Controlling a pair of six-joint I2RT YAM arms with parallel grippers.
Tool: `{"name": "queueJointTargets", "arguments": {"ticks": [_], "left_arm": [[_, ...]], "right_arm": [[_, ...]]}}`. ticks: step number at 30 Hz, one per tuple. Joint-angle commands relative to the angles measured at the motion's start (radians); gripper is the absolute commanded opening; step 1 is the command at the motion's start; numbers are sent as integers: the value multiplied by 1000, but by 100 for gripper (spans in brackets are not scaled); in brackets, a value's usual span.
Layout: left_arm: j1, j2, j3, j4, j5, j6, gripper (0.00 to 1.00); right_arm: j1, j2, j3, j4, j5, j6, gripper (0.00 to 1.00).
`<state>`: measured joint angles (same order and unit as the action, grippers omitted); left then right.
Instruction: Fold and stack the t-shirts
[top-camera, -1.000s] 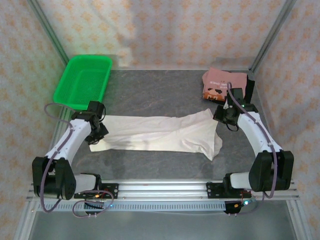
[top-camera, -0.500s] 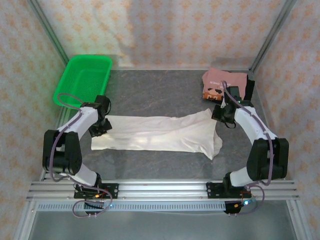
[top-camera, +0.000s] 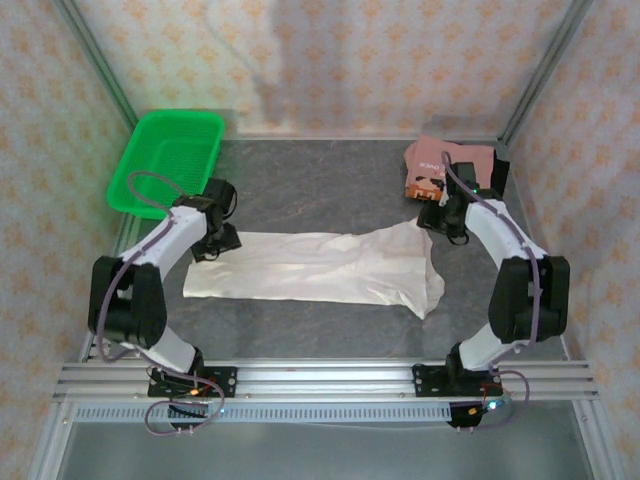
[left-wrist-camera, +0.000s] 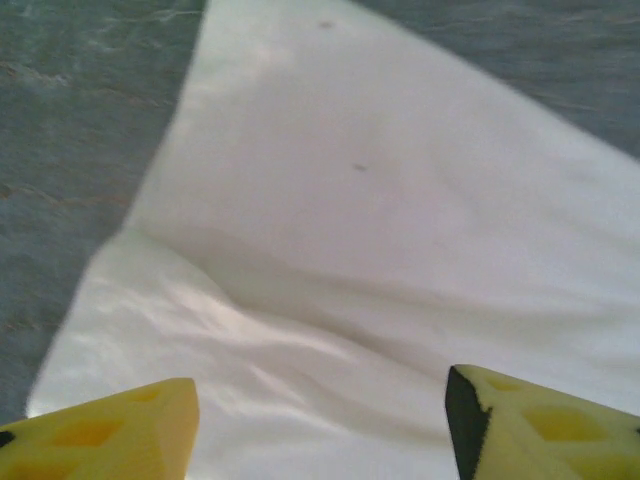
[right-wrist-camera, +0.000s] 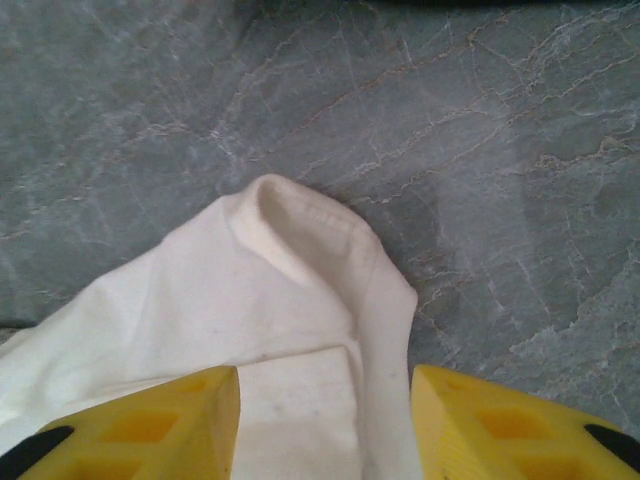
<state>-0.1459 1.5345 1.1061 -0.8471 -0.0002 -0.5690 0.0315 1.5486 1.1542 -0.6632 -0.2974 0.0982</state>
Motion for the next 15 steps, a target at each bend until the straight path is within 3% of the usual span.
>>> {"name": "queueJointTargets", "arguments": {"ticks": [1, 4, 9, 15], "left_arm": [[-38, -125, -40, -38, 68, -102, 72], [-49, -234, -133, -36, 126, -170, 75], [-50, -333, -257, -39, 128, -212, 75], [-40, -237, -326, 87, 118, -252, 58]], "right_arm": [[-5, -132, -4, -148, -48, 92, 48], [-5, -236, -102, -232, -98, 191, 48], [-5, -360, -335, -212, -157, 298, 46], [-4, -334, -448, -135, -191, 320, 39]]}}
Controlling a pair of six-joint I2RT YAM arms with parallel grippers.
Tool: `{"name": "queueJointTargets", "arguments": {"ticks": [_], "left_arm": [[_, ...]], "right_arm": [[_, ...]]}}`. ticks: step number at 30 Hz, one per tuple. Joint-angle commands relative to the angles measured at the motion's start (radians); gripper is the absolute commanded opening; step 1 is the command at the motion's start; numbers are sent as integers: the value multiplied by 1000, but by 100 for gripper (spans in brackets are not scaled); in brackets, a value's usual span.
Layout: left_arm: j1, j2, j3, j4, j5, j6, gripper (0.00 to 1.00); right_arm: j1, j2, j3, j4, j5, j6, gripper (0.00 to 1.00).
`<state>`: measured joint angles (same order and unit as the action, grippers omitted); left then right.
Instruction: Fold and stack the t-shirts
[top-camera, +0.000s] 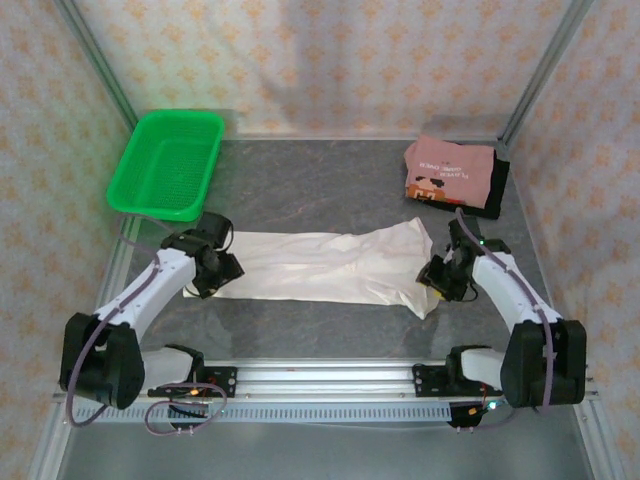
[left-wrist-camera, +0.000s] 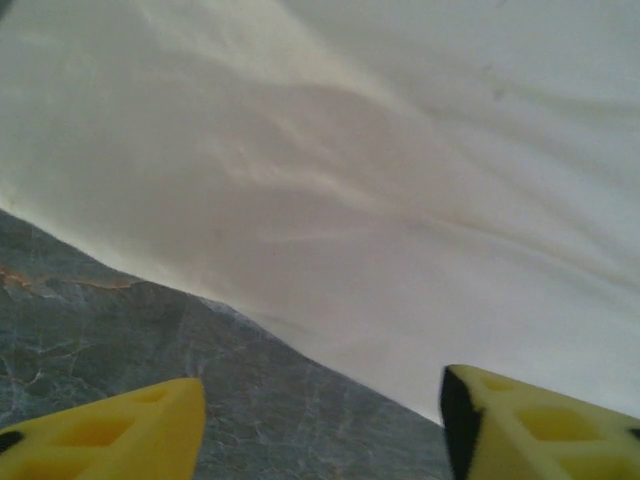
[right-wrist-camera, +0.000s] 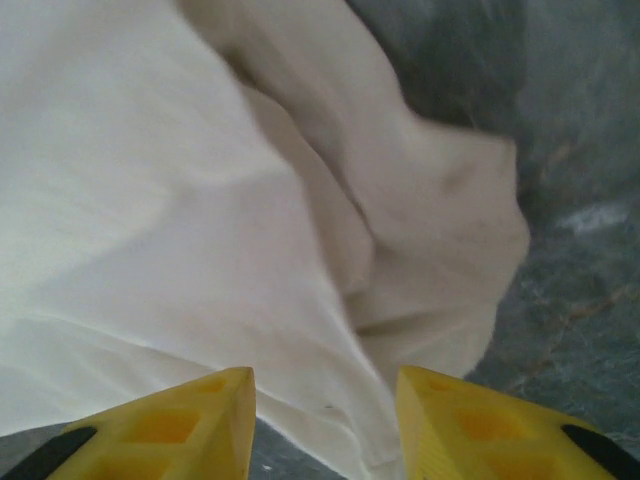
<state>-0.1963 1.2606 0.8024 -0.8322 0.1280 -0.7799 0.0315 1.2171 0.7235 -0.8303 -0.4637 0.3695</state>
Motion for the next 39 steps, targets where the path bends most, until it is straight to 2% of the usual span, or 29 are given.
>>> {"name": "queueJointTargets", "arguments": {"ticks": [1, 8, 10, 12, 15, 19, 23, 31, 34, 36, 39], "left_arm": [[14, 59, -25, 91, -14, -45, 54], [39, 194, 6, 178, -54, -26, 46], [54, 223, 7, 194, -65, -22, 45], [79, 252, 0, 205, -65, -21, 43], [111, 277, -14, 207, -92, -5, 43], [139, 320, -16, 206, -108, 23, 43], [144, 352, 18, 189, -123, 35, 43], [143, 361, 26, 185, -104, 62, 45], [143, 347, 23, 179, -96, 71, 50], [142, 311, 20, 173, -76, 79, 60], [141, 236, 36, 133, -56, 92, 68]], "right_arm": [[-5, 0, -25, 43, -22, 55, 39], [2, 71, -49, 95, 1, 65, 33], [2, 80, -56, 125, 11, 71, 25], [2, 103, -38, 123, 31, 62, 10], [2, 109, 22, 68, 110, 37, 0], [1, 114, 108, -42, 251, -15, 0], [-2, 142, 137, -76, 367, -53, 0], [-3, 215, 114, -8, 383, -49, 1], [-4, 226, 107, 28, 363, -39, 15], [-4, 201, 110, 44, 331, -35, 29], [-4, 137, 140, 8, 288, -32, 37]]}}
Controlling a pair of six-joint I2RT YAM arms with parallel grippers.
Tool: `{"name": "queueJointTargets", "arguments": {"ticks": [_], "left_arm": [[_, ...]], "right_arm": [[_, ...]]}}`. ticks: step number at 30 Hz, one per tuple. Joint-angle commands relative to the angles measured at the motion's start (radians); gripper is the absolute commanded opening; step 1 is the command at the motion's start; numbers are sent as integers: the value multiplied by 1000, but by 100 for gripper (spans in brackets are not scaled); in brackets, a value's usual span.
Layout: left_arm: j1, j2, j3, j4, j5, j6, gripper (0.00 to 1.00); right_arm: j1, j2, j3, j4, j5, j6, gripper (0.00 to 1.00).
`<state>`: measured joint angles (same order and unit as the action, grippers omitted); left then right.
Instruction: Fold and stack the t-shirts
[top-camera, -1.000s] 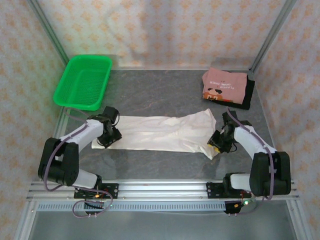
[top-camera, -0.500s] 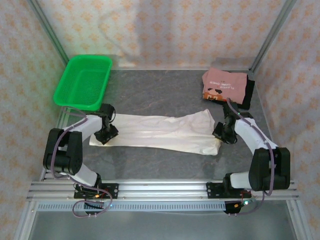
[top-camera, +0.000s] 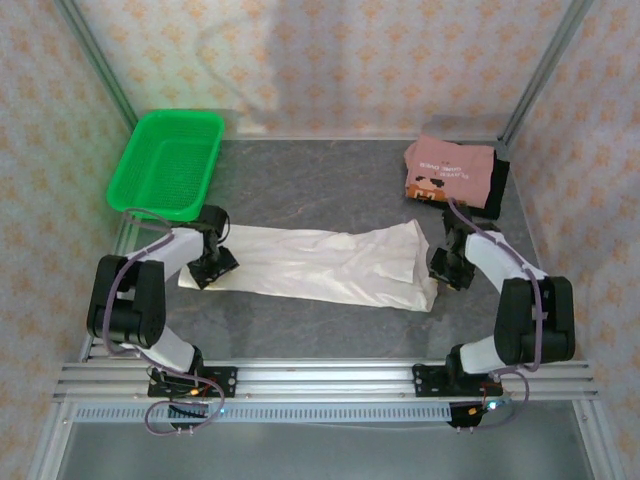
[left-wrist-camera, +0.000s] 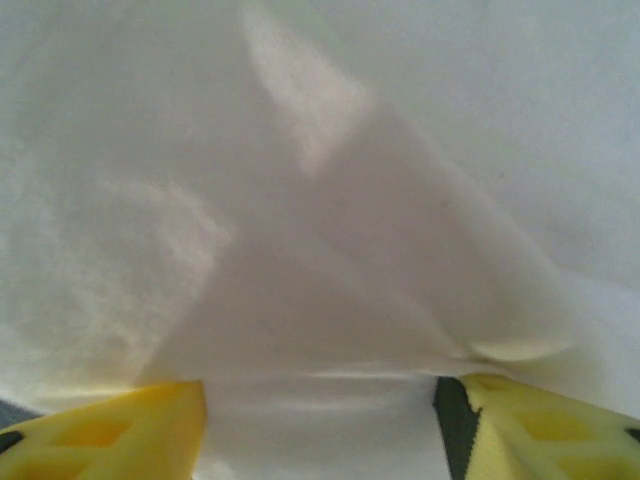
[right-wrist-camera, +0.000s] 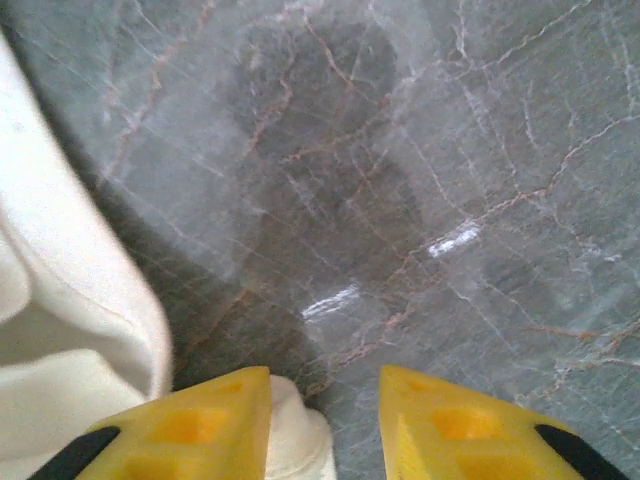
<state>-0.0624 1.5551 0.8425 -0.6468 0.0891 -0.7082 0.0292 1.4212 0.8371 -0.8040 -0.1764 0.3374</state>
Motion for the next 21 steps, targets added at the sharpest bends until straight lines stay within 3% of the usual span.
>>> {"name": "queueJointTargets", "arguments": {"ticks": [1, 6, 9, 11, 15, 19, 21], "left_arm": [[7, -88, 0, -68, -12, 22, 69], [9, -255, 20, -146, -15, 3, 75], [23, -284, 21, -164, -23, -9, 78], [35, -263, 26, -172, -33, -8, 77], [40, -191, 53, -140, -38, 10, 74], [40, -100, 85, -93, -65, 30, 71], [39, -44, 96, -65, -69, 35, 69]], "right_arm": [[-2, -96, 43, -45, -13, -2, 39], [5, -246, 79, -129, -219, 57, 46], [36, -310, 7, -71, -377, 169, 47], [80, -316, -41, 7, -417, 218, 47], [135, -207, -88, 113, -436, 253, 47], [141, -104, -96, 134, -314, 252, 44], [141, -80, -109, 137, -189, 278, 46]]}}
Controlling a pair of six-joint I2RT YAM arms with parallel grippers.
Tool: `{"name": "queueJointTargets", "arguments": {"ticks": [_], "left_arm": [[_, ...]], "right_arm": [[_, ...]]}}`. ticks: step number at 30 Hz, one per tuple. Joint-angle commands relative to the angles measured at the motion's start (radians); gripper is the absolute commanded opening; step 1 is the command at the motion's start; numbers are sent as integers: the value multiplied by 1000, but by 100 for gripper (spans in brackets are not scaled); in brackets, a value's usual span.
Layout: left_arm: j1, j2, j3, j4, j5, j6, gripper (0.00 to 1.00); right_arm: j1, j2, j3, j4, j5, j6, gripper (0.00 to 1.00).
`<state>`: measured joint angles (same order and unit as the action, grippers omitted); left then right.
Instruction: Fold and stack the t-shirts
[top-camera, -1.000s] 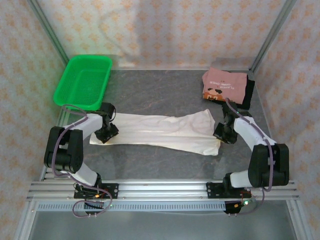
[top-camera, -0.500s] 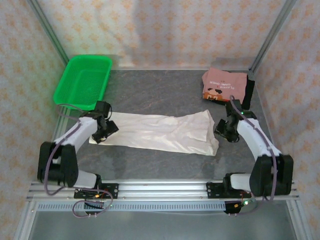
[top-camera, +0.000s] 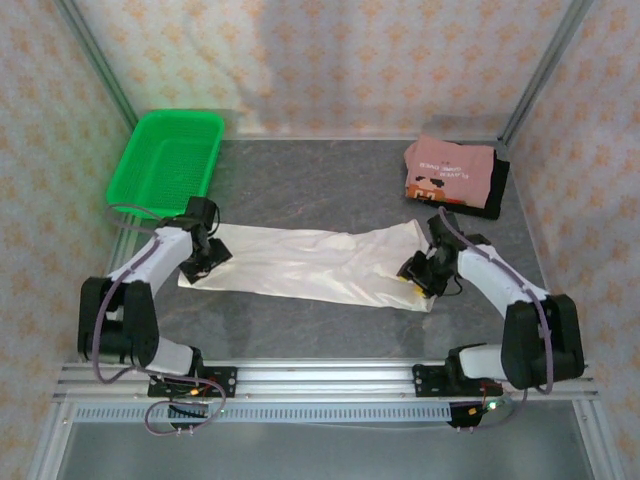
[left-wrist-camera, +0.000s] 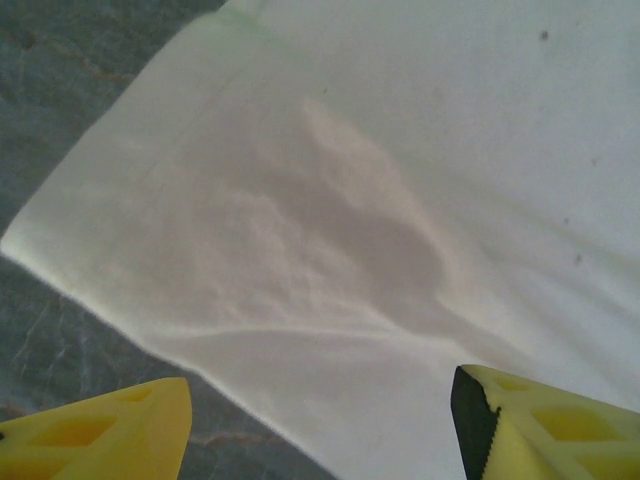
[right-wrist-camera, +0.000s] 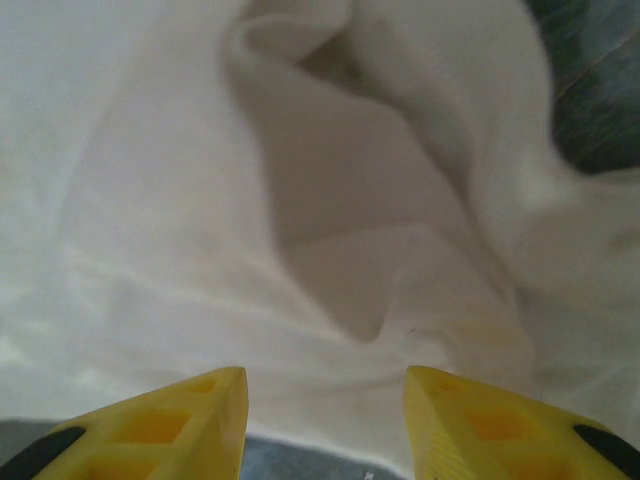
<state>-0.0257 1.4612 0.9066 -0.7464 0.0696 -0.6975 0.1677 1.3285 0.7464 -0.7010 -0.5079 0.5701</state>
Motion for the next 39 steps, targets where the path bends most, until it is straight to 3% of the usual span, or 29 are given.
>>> {"name": "queueJointTargets", "arguments": {"ticks": [1, 5, 9, 15, 22, 28, 34, 39], "left_arm": [[4, 71, 31, 48, -51, 23, 69], [4, 160, -8, 81, -41, -13, 66], [3, 133, -76, 87, -55, -30, 67], [3, 38, -184, 51, -54, -45, 69], [-2, -153, -331, -3, 17, -121, 71], [-72, -371, -378, -139, 67, -225, 72], [-193, -530, -232, -250, 46, -272, 76], [-264, -402, 85, -297, -31, -144, 78]], "right_arm": [[1, 22, -23, 35, 197, 55, 47], [-2, 85, -27, 59, 334, 61, 47], [-4, 166, 20, 50, 427, 39, 47], [-14, 314, 152, 69, 450, 13, 47], [-10, 623, 525, 14, 429, -59, 47], [30, 880, 945, -28, 378, -59, 48], [75, 1095, 1345, -34, 285, -52, 48], [95, 1022, 1426, -26, 291, -157, 53]]}}
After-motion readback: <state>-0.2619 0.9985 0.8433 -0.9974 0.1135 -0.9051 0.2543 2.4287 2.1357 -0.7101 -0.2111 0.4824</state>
